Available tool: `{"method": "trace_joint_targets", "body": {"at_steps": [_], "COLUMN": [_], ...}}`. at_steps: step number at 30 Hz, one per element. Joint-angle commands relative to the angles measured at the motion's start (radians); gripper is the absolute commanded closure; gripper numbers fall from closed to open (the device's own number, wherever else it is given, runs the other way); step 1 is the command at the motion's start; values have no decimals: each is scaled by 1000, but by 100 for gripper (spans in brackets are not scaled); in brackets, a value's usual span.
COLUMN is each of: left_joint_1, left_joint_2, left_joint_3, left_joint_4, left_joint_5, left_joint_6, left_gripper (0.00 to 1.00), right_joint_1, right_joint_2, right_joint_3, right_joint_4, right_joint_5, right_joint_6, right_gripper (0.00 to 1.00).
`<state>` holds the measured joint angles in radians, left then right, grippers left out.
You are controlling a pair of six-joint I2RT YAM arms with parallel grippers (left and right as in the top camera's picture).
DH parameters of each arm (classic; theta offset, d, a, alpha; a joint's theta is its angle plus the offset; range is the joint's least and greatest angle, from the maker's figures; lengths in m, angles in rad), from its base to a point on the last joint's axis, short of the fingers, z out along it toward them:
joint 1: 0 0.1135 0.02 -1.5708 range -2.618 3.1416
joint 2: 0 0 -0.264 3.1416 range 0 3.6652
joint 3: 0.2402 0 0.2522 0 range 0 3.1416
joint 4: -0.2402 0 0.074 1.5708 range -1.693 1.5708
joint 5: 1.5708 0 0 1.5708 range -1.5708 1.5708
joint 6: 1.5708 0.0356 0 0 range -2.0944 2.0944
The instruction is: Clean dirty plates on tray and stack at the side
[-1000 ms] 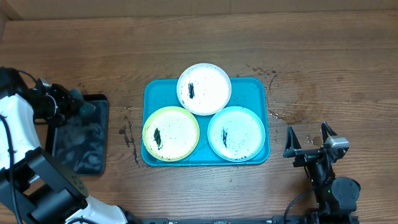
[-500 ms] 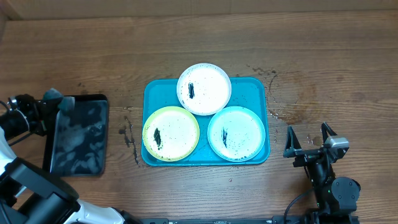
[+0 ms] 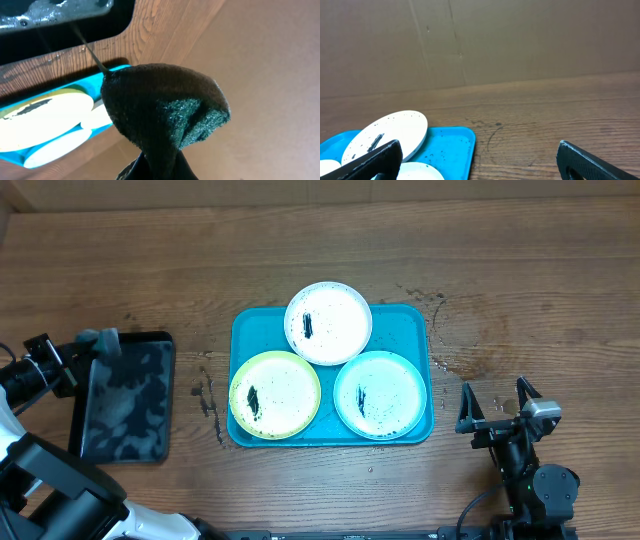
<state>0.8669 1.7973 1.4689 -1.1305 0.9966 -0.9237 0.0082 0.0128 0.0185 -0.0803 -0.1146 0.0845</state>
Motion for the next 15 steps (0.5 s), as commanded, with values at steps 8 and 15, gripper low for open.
{"method": "trace_joint_targets", "body": {"at_steps": [8,15], "left_joint_1": [12,12], "left_joint_2": [-12,-12], "left_joint_3": [19,19], "left_joint_4": [2,2], "left_joint_5": [109,209], "left_joint_6": [-111,-124], "left_gripper": [96,96], "right_joint_1": [5,5], "right_joint_2": [-7,-7], "right_joint_3": [-10,-10], "right_joint_4": [4,4], "right_joint_5": [9,9], "right_joint_6": [-4,-4], "right_gripper": [0,0]}}
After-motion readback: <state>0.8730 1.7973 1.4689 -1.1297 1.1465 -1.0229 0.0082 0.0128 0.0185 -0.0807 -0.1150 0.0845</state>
